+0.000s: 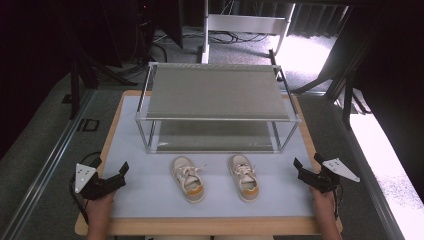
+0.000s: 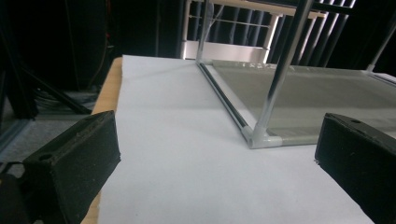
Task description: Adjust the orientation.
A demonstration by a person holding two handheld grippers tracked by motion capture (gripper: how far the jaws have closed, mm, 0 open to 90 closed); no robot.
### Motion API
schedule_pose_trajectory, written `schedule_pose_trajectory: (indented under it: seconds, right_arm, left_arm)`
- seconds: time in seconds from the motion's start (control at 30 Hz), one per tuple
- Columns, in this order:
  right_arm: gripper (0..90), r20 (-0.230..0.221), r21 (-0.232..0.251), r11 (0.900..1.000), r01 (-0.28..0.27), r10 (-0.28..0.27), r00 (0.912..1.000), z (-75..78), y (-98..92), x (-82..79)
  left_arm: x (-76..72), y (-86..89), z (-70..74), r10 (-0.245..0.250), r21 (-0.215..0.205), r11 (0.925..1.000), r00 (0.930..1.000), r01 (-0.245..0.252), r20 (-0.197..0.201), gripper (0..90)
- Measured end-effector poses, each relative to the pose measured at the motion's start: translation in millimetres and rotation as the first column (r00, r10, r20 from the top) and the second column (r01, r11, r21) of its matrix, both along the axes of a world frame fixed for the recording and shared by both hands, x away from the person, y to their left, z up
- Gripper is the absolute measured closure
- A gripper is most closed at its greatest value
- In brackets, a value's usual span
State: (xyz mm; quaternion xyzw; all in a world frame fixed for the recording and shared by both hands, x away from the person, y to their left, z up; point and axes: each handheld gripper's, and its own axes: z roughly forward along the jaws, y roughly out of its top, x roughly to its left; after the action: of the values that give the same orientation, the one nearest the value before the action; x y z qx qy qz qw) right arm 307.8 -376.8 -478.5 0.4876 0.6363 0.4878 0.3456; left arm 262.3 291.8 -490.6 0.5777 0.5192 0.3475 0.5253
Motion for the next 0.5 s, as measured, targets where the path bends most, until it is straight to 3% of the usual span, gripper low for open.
schedule_pose_trajectory:
  seconds: [0.17,0.23,0.27,0.37,0.4,0.43,0.5]
  right_arm:
    - [14.2,0.016,-0.012,1.000,-0.025,0.026,0.9995,-0.1,0.8,-1.4]
    - [14.2,0.016,-0.006,0.999,-0.034,0.034,0.9993,0.0,0.3,-1.5]
    - [14.3,0.017,-0.005,0.999,-0.036,0.036,0.9992,-0.1,0.2,-1.5]
    - [16.2,0.008,-0.007,0.999,-0.037,0.037,0.9993,0.0,0.3,-0.7]
    - [16.1,0.005,-0.008,0.999,-0.036,0.036,0.9993,0.1,0.6,-0.5]
    - [16.2,0.004,-0.011,0.999,-0.036,0.036,0.9994,0.1,0.9,-0.4]
    - [16.2,0.007,-0.018,0.999,-0.039,0.039,0.9992,0.0,1.3,-0.4]
  left_arm:
    - [2.4,6.6,1.9,-0.077,-0.041,0.9964,0.9959,0.075,-0.047,0.0]
    - [4.5,8.7,3.6,-0.136,-0.056,0.9897,0.9873,0.132,-0.082,0.0]
    - [5.5,8.7,4.4,-0.144,-0.041,0.9892,0.9845,0.140,-0.100,0.0]
    - [8.1,11.6,5.5,-0.209,-0.020,0.9779,0.9653,0.208,-0.157,0.0]
    - [9.0,13.2,6.2,-0.242,-0.017,0.9699,0.9538,0.243,-0.178,0.0]
    - [9.6,13.9,7.6,-0.245,0.005,0.9679,0.9481,0.251,-0.203,0.0]
    - [11.4,15.5,11.3,-0.286,0.031,0.9522,0.9222,0.304,-0.261,0.0]
